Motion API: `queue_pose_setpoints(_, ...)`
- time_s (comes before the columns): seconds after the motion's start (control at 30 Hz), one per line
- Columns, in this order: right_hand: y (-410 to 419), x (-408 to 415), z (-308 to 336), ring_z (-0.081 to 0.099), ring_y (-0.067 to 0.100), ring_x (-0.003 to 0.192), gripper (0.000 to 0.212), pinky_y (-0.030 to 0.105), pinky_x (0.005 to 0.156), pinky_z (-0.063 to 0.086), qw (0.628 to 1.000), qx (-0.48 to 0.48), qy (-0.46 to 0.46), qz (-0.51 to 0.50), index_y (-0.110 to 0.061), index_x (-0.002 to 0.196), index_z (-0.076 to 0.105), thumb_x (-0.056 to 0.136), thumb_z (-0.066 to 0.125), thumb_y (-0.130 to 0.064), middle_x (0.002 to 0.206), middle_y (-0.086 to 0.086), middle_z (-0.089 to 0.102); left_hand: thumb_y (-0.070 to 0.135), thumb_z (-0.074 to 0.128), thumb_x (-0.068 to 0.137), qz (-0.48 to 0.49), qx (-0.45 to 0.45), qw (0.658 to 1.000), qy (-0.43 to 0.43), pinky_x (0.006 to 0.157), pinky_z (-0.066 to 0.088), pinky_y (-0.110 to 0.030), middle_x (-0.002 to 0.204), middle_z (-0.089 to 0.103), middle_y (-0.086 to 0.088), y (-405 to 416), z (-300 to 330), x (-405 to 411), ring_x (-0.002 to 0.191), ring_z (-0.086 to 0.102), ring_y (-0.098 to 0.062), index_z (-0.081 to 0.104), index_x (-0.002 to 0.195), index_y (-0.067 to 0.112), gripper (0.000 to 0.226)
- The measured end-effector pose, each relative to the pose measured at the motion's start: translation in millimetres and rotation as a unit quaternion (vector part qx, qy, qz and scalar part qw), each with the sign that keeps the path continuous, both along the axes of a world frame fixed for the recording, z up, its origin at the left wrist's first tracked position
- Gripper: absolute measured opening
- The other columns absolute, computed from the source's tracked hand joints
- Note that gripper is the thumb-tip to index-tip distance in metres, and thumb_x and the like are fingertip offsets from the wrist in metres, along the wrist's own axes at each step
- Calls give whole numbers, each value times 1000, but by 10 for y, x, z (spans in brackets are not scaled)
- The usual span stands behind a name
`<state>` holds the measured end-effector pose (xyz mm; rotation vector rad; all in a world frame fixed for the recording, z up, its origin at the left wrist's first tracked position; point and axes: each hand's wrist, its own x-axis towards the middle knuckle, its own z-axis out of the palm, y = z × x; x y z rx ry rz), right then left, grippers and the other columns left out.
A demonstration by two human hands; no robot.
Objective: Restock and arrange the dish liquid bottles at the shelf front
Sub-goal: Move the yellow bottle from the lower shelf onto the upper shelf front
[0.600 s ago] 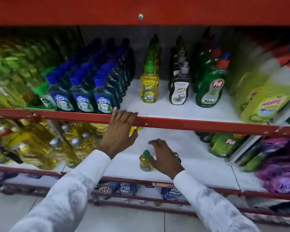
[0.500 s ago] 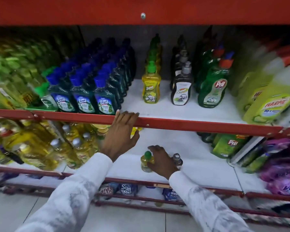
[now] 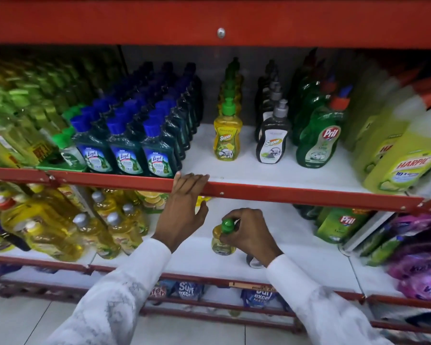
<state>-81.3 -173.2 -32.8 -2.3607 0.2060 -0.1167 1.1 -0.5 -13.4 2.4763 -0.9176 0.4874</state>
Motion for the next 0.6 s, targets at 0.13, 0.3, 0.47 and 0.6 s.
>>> queue_pose_setpoints(0.13,-122,-120,869,68,3,63,35,20,58,55,996,60,-67,-18,-20,85,79,53,86,-32,73,-8,76,5,67,75,-7,-35,999,-2,124,17,-47,129,60,-7,-14,-14,7,127,47,-26,49,138,14,66)
queue_pose_setpoints(0.3,-252,-46,1616,65,-3,57,27,15,54,50,984,89,-153,-18,-24,78,79,53,86,-30,66,-12,75,-2,62,68,-2,-53,999,-2,122,22,-50,126,62,-5,-34,-26,17,124,50,-27,53,135,13,69)
queue_pose_setpoints(0.47,-261,318,1893,64,-5,57,23,19,58,55,979,77,-185,-24,-34,67,72,58,91,-24,64,-16,73,-1,57,66,6,-55,998,2,123,21,-49,125,63,-6,-51,-40,17,125,50,-27,54,134,13,69)
queue_pose_setpoints(0.6,-241,555,1953,72,5,72,24,27,72,61,981,61,-185,-18,-27,75,74,58,91,-25,73,-13,74,-5,61,64,14,-59,998,12,123,21,-49,126,64,-5,-62,-8,2,124,51,-25,56,132,13,71)
